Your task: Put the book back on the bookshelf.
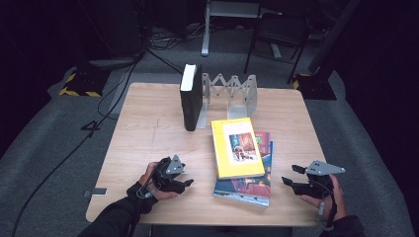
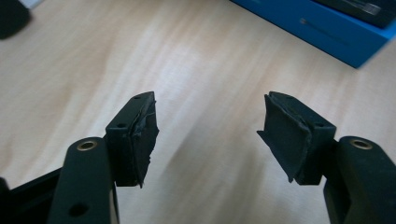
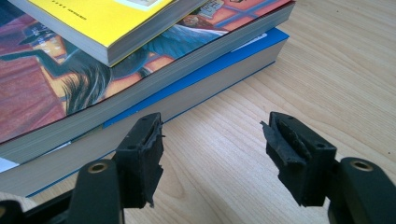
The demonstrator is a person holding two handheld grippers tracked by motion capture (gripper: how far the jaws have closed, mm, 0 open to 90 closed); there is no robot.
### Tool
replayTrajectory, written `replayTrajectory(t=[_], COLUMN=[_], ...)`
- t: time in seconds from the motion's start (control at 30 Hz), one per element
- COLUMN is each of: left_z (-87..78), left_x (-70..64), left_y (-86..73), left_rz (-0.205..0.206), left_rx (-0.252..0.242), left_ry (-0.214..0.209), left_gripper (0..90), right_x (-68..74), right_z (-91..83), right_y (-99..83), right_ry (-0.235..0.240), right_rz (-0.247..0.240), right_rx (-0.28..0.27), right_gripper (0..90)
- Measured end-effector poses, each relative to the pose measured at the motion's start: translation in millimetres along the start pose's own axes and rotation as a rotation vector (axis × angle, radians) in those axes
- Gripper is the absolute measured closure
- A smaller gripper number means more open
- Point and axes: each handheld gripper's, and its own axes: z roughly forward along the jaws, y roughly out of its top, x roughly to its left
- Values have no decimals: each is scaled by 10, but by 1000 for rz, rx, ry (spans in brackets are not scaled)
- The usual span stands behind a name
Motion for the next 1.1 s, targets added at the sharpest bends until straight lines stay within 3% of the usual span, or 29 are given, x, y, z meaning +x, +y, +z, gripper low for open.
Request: replayTrajectory(t=[0.3, 0.5, 0.63, 0.83, 0.97, 1.1], left_z=[96, 160, 207, 227, 235, 245], left_x=[-232, -320, -313, -295, -273, -215], left_y=[-15, 3, -3, -2, 5, 12], left_rz=[61, 72, 87, 100, 108, 101], left_rx=[35, 23, -3, -9, -7, -7], left_ry=[-78, -139, -157, -169, -185, -176], left_gripper=[331, 309, 228, 187, 178, 178], right_x=[12, 30, 62, 223, 324, 414], right_z=[-57, -138, -166, -39, 106, 316], right_y=[50, 171, 315, 591, 739, 817], right_ry=[19, 16, 31, 80, 115, 143], right_rz=[2, -5, -24, -83, -91, -107], right_rx=[-39, -80, -110, -123, -117, -57], right_gripper=[362, 363, 362, 346, 330, 311])
